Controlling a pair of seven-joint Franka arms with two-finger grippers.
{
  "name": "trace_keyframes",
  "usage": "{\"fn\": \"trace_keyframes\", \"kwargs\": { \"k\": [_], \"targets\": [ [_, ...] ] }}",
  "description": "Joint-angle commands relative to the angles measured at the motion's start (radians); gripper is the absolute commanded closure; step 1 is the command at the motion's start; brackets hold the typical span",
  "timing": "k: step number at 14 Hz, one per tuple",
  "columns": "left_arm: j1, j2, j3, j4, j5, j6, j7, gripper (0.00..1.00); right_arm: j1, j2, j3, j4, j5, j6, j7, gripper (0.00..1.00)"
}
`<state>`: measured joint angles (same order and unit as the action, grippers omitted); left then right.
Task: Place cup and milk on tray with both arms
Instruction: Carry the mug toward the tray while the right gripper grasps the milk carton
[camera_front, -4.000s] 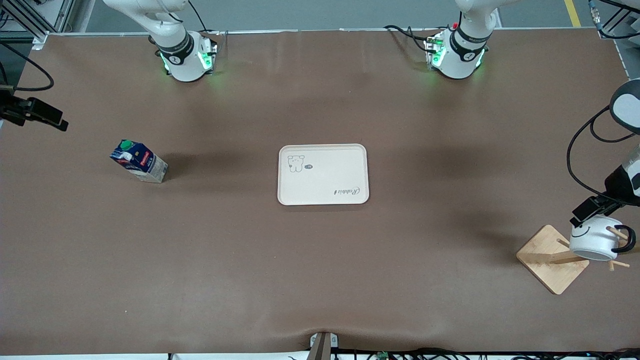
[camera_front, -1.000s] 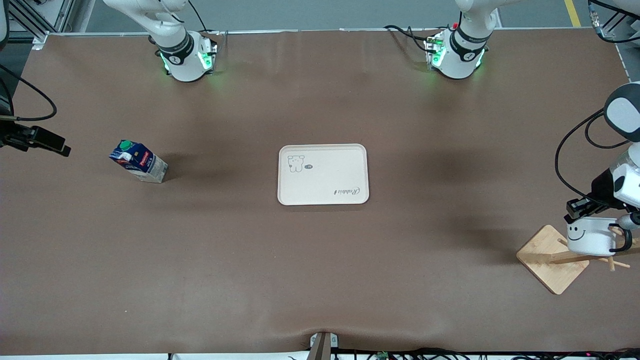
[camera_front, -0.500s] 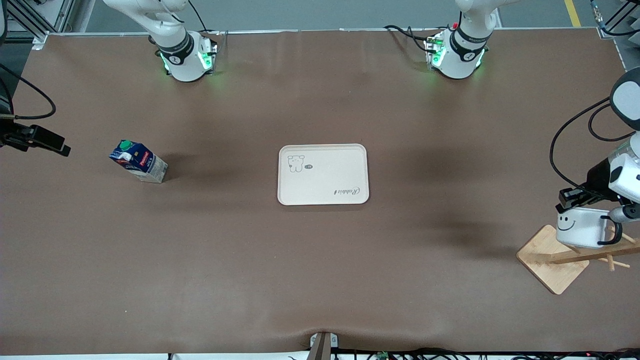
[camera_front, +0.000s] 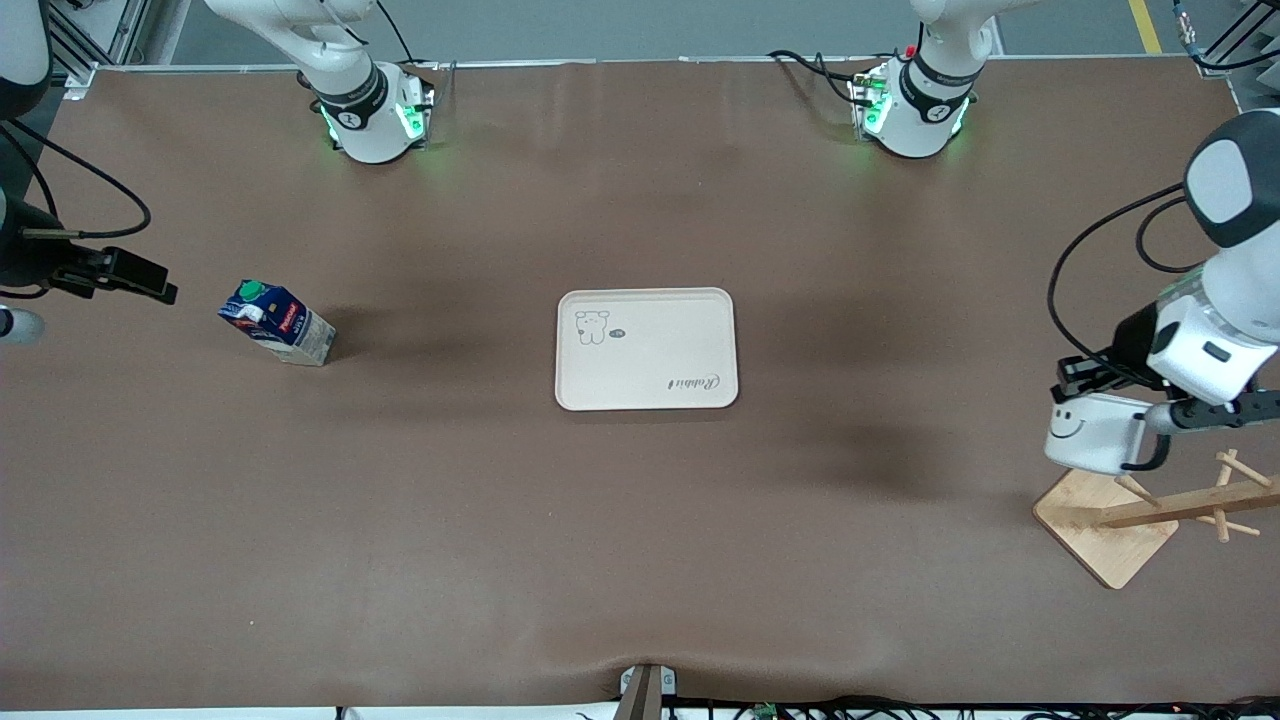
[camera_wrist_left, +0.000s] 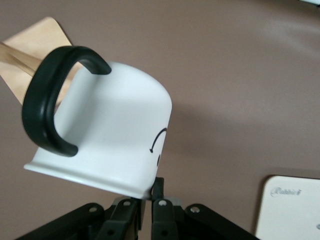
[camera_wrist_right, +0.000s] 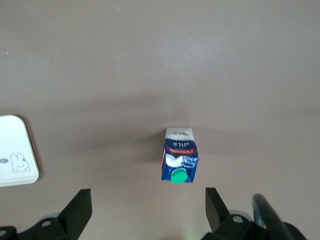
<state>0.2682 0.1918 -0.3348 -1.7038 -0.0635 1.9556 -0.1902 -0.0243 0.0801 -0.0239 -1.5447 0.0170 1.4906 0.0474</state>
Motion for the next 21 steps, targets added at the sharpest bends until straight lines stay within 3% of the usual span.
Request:
{"fn": "trace_keyframes", "kwargs": {
  "k": [1, 6, 9, 13, 19, 21],
  "targets": [
    [-0.003, 0.009, -0.068, 0.026, -0.006, -0.059, -0.131, 1.0, -0.008, -0.005, -0.004, -0.014, 0.011, -0.035, 0.003, 0.0],
    [-0.134, 0.041, -0.099, 0.027, -0.016, -0.061, -0.427, 1.0, -0.049, 0.015, -0.008, -0.076, 0.014, -0.024, 0.003, 0.0],
    [-0.208, 0.084, -0.099, 0.032, -0.025, -0.061, -0.552, 1.0, -0.08, 0.024, -0.008, -0.138, 0.018, 0.057, 0.003, 0.0],
    [-0.253, 0.133, -0.099, 0.05, -0.163, -0.061, -0.655, 1.0, -0.101, 0.018, -0.008, -0.273, 0.043, 0.134, 0.003, 0.0],
    [-0.354, 0.207, -0.099, 0.099, -0.261, -0.061, -0.876, 1.0, -0.095, -0.012, -0.007, -0.457, 0.044, 0.281, 0.0, 0.0],
    [-0.357, 0.23, -0.099, 0.099, -0.349, -0.061, -0.894, 1.0, -0.094, -0.049, -0.007, -0.565, 0.044, 0.429, -0.001, 0.0]
  ]
}}
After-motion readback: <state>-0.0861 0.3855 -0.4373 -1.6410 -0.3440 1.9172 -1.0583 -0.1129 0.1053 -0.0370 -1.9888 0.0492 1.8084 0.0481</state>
